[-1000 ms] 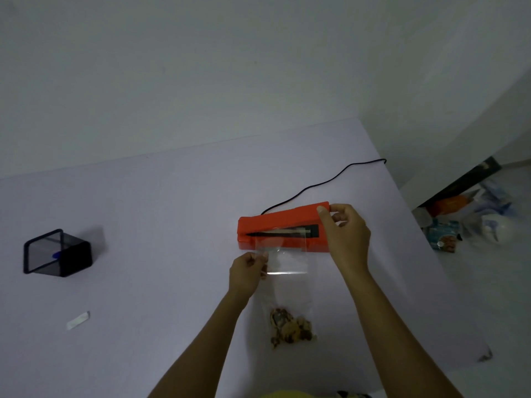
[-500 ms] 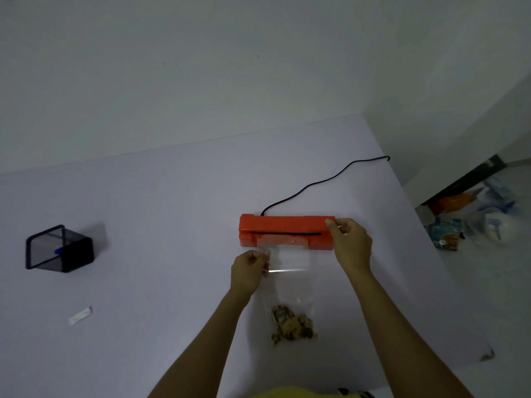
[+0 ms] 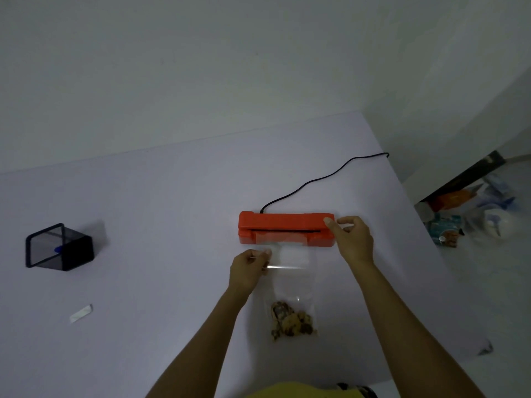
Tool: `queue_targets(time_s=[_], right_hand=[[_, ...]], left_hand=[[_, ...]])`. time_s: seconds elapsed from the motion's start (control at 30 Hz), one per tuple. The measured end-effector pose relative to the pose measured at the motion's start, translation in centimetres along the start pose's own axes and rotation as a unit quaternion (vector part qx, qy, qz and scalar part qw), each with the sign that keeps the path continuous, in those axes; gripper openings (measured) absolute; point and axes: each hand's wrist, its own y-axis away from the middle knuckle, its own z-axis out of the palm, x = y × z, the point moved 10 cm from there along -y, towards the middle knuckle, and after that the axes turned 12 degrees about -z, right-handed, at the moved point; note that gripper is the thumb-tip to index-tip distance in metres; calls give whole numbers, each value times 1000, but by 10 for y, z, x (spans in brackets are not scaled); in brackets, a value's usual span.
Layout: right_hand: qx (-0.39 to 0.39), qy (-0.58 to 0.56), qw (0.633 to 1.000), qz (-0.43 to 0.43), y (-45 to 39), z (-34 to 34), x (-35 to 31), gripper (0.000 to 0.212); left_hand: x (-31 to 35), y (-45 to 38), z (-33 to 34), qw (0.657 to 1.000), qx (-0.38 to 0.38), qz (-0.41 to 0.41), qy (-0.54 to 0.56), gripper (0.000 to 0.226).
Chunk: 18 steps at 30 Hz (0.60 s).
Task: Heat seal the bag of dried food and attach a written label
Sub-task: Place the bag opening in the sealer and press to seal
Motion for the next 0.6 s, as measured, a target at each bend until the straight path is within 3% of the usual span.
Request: queue_targets(time_s=[0.23, 0.33, 0.6], right_hand=[[-26, -50, 994, 97, -3, 4, 24, 60], [-27, -45, 993, 107, -5, 5, 27, 61], [-19, -33, 994, 105, -3, 5, 29, 60]], left_hand=[[-19, 3, 0, 999, -42, -14, -24, 34], [-23, 5, 5, 997, -72, -17, -31, 25], [-26, 3, 5, 997, -67, -15, -42, 24]])
